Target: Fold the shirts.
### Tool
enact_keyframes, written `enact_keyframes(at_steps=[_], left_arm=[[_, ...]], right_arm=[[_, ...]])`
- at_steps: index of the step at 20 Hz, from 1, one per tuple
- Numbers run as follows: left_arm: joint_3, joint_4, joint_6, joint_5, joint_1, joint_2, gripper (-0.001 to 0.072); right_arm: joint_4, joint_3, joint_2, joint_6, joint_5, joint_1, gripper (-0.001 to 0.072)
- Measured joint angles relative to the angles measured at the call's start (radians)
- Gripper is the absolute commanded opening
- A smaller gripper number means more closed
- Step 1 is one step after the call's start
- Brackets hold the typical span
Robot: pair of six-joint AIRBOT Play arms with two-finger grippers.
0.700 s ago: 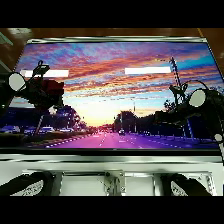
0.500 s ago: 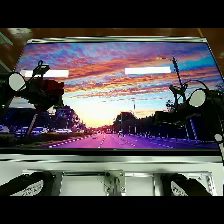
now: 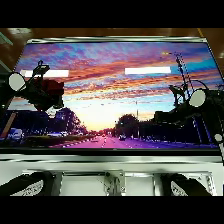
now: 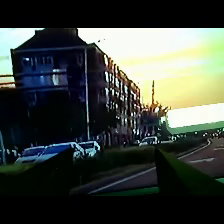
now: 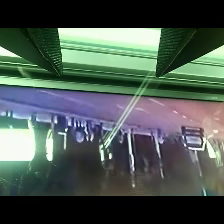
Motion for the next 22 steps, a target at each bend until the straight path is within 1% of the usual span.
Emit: enact_keyframes(at_steps=[4, 8, 9, 10, 13, 16, 19, 22], left_arm=[[0.0, 0.0, 0.0, 0.002, 0.0, 0.0, 0.0587], [0.0, -0.003, 0.0, 0.064, 0.0, -0.002, 0.0587], [0.0, -0.003, 0.0, 0.079, 0.0, -0.003, 0.0606], [0.0, -0.002, 0.0, 0.098, 0.0, -0.006, 0.0715], [0.024, 0.044, -0.048, 0.152, 0.03, -0.041, 0.0719], [0.119, 0.095, -0.088, 0.163, 0.117, -0.134, 0.0719], [0.266, 0.122, -0.109, 0.151, 0.227, -0.282, 0.0719], [0.406, 0.132, -0.125, 0.132, 0.303, -0.443, 0.0719]], right_arm=[[0.0, 0.0, 0.0, 0.0, -0.001, 0.0, 0.0692], [0.008, 0.0, 0.0, 0.0, -0.009, 0.0, 0.0692], [0.01, 0.0, 0.0, 0.0, -0.01, 0.0, 0.0692], [0.011, 0.0, 0.0, 0.0, -0.01, 0.0, 0.0692], [0.013, 0.0, 0.0, 0.0, -0.018, 0.0, 0.0692], [0.015, 0.0, 0.0, -0.003, -0.05, 0.0, 0.0692], [0.015, 0.0, 0.0, -0.004, -0.094, 0.0, 0.0692], [0.016, 0.0, 0.0, -0.004, -0.136, 0.0, 0.0692]])
